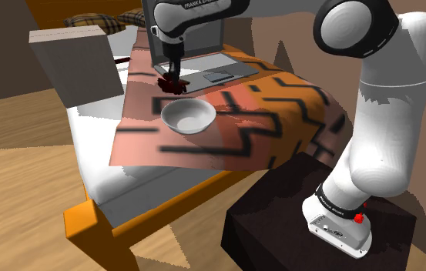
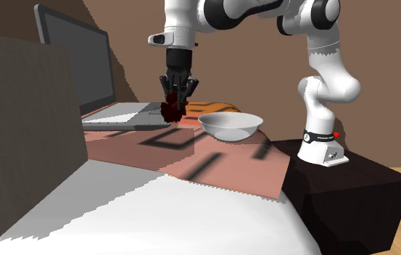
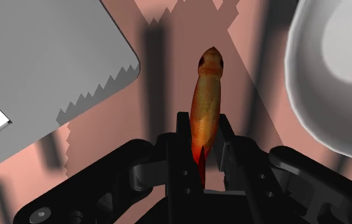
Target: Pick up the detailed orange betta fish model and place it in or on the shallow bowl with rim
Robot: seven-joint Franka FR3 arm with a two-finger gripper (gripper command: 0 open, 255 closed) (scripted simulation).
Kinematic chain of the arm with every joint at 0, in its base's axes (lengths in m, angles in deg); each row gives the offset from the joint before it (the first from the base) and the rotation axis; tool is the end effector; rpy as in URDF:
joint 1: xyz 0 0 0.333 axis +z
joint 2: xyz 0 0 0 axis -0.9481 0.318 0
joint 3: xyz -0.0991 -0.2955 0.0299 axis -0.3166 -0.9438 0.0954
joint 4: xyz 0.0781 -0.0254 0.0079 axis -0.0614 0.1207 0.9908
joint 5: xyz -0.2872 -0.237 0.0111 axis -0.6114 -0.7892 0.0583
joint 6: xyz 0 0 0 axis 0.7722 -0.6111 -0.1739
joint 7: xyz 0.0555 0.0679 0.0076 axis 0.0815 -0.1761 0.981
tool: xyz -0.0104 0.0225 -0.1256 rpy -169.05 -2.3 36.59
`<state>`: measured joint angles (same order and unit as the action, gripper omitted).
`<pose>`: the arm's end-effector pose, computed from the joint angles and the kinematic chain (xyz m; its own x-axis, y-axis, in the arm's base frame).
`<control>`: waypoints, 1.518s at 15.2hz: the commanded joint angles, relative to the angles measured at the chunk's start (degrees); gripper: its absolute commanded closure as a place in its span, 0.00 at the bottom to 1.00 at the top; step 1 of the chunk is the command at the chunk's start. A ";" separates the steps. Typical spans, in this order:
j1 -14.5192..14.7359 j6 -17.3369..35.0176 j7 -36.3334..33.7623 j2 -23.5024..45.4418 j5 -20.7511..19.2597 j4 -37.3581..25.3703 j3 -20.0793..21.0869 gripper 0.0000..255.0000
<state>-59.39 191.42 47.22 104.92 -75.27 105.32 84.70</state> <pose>0.6396 0.1353 0.4516 0.6956 0.7179 0.0291 0.7154 -0.6958 0.0637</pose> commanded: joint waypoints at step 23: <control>2.95 -7.78 -4.49 -15.60 -0.28 8.04 1.80 1.00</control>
<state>-56.81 182.70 43.47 91.65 -75.53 110.03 86.23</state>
